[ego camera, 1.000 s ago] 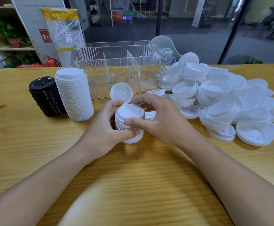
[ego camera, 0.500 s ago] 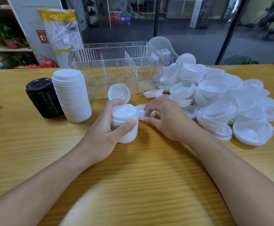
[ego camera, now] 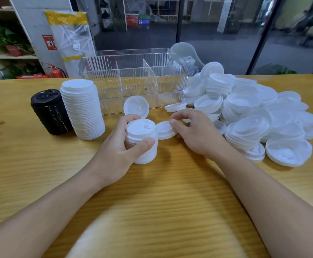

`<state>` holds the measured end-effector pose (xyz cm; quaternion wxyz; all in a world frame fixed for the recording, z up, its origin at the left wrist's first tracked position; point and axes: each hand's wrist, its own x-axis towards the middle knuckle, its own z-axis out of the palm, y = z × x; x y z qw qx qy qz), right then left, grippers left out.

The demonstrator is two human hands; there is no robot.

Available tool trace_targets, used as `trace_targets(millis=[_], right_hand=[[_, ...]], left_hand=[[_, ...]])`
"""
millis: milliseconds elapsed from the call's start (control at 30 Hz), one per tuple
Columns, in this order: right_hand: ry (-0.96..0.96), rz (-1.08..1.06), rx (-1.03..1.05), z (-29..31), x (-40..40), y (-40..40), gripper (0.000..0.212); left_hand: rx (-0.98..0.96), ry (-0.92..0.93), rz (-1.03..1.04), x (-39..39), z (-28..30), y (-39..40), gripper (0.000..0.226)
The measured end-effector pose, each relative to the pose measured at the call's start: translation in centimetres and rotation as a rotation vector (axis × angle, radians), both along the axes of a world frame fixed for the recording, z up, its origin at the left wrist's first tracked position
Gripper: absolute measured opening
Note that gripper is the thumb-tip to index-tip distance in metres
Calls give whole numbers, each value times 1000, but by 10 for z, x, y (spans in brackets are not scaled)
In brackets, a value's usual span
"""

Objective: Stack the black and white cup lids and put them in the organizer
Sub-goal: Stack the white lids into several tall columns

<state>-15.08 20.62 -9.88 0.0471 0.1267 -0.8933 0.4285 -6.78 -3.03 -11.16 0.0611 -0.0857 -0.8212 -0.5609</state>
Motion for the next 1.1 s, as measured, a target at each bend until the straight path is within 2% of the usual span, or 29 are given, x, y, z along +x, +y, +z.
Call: trace_targets(millis=[133,233,333,433,533,633,800,1100], right_hand=[[20,93,234,6,9,0,60],[59,105,314,6,13,-1,68],[83,50,247,6,8,0,60],[109,-16,-28,17,9,3,47],[90,141,-318,28,18,1,31],[85,282,-242,25,26,-11,40],[110,322,-69,16,33,-24,59],[95,347,-67,18,36,-24,53]], left_hand=[[-18,16,13,-2,-2,-3,70],[-32,19,23,-4,-4,-6,77],[-15,16,21,-4,-4,-7,76],[-7,18,20,-3,-3,-6,69],[6,12,21,-2,-2,-5,70],[41,-10,14,-2,0,-4,69],[72,-39,18,-1,2,-3,72],[66,-48,21,-3,1,-3,70]])
